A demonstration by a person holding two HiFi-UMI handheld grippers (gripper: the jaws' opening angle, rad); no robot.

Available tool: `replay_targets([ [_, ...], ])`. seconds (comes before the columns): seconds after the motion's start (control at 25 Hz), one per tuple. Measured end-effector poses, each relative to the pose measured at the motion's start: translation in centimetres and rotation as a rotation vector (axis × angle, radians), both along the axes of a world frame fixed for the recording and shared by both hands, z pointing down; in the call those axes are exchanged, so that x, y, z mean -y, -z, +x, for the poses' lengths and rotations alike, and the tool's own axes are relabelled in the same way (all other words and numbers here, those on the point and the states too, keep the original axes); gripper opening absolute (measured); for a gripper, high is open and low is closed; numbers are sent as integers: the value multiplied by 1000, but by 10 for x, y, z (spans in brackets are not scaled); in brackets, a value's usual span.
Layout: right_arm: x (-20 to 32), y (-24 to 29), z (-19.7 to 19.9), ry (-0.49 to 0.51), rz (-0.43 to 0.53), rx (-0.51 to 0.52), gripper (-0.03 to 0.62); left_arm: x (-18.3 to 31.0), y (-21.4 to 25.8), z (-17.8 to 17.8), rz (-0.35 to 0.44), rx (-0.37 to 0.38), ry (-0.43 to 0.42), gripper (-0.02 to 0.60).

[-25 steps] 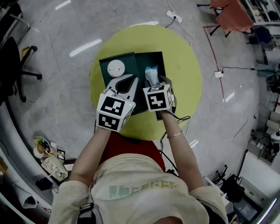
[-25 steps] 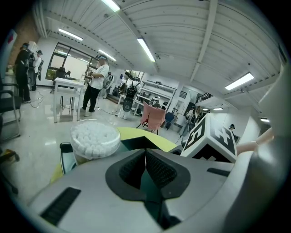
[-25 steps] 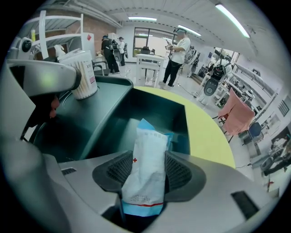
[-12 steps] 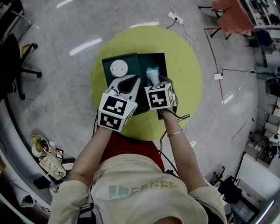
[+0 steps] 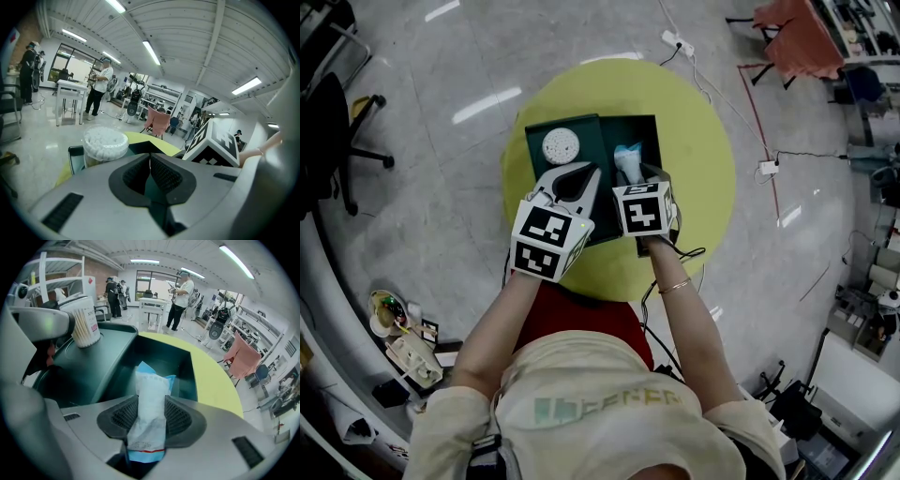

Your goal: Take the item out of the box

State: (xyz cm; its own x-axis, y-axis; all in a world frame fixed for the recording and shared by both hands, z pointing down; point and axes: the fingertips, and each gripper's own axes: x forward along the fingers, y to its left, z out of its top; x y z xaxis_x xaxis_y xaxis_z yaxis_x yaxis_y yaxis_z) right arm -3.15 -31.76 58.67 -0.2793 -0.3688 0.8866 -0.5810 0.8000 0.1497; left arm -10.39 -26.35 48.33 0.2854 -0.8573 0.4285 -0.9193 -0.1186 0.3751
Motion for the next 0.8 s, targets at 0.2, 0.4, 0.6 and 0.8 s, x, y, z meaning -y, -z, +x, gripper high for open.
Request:
replay_targets([
  [0.2,-6,8,1,-24,13,56,199,-6,5,2,10,-6,1,25],
  [0.4,-8,24,1,-41,44,106,199,-13,10,6,17,2,-6,25],
  [0.6,-15,43,4,-57,72,153,199,-21,17,13,31,19,-22,25],
  [0.8,-24,62,10,-85,108,204,199,-30,29,15,55,43,-34,25],
])
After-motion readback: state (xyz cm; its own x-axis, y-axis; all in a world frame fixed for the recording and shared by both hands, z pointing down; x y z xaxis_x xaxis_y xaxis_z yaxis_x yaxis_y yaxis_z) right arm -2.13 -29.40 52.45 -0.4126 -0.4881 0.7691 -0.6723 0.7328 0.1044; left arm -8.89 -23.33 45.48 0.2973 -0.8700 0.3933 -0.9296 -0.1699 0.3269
